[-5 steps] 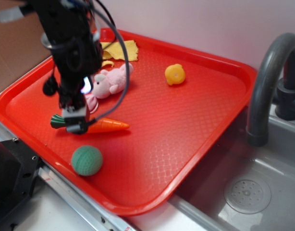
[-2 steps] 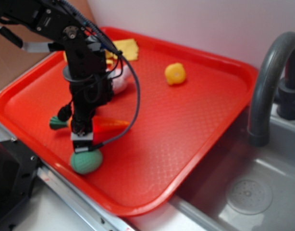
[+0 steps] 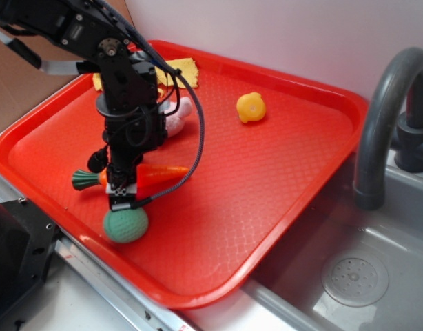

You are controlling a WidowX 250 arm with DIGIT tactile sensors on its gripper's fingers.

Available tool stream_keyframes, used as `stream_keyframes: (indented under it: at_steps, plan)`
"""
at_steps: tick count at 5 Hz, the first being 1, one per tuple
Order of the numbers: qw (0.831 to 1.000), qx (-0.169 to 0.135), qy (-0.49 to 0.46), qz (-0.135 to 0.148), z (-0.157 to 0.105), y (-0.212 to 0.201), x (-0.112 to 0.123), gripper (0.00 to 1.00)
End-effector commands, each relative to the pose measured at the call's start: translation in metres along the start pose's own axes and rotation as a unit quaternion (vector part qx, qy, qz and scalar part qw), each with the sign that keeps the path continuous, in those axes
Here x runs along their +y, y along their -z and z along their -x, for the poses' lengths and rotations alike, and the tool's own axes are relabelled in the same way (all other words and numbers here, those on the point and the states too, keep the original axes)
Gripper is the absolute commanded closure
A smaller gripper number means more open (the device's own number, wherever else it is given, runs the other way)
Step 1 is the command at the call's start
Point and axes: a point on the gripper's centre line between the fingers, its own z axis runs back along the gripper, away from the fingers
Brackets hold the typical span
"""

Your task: Grab the carrot.

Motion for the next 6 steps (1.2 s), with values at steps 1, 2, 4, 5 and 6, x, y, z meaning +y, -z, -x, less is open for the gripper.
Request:
stream_keyframes:
  at_steps: [1, 2, 4, 5, 6]
  plan:
    - [0.995, -0.026, -0.099, -0.018, 0.006, -0.044, 0.004, 1.0]
    - [0.988, -0.043, -0.145, -0.031, 0.009, -0.084, 0.014, 1.0]
    - [0.959, -0.096, -0.268, -0.008, 0.014, -0.171, 0.014, 1.0]
    - [0.943, -0.131, -0.305, 0.027, 0.022, -0.187, 0.016, 1.0]
    - [0.921, -0.171, -0.341, 0.075, 0.03, -0.182, 0.018, 1.0]
